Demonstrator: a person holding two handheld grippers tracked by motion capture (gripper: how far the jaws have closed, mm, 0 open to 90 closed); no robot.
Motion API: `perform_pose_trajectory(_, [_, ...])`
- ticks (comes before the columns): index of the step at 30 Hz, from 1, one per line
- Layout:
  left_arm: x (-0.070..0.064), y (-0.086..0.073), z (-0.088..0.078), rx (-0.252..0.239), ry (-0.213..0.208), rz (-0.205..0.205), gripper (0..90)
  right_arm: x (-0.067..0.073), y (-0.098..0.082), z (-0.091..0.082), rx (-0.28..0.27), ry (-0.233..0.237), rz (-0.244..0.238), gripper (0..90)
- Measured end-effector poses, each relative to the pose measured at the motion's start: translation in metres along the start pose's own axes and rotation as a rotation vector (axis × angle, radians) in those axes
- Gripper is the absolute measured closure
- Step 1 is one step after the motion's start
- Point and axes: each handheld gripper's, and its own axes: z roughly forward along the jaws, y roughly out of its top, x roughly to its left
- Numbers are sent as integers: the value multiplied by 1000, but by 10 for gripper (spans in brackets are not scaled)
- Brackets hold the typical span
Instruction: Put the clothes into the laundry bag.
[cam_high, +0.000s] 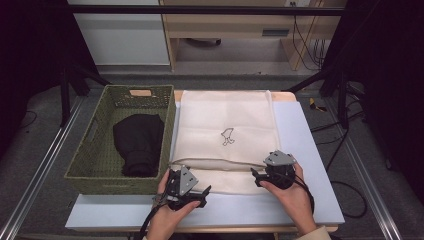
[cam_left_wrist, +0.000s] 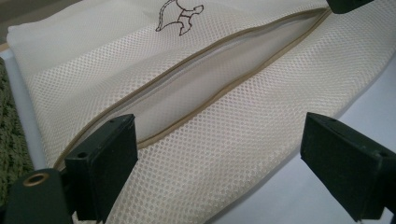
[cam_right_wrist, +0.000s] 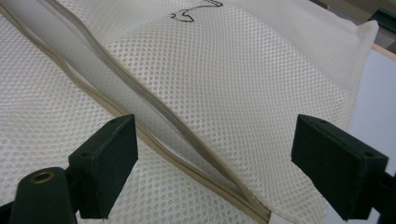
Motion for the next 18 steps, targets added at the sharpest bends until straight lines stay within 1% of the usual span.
perform_pose_trajectory(3, [0, 0, 0, 1, 2, -4, 116, 1, 0, 1, 10, 14, -6, 150])
perform_pose_trajectory(9, [0, 0, 0, 4, -3, -3, 116, 5, 1, -1, 10, 21, -31, 229])
perform_pose_trajectory(10, [-1, 0, 0, 4, -4, -3, 116, 6, 1, 0, 8, 25, -36, 258])
perform_pose_trajectory(11, [-1, 0, 0, 5, -6, -2, 115, 7, 1, -1, 9, 25, -40, 269])
perform_pose_trajectory(16, [-1, 0, 1, 9, -10, 3, 115, 12, 4, -2, -3, 17, -82, 332])
perform_pose_trajectory(18, [-1, 0, 1, 9, -7, 4, 115, 15, 4, -2, -5, 22, -99, 371])
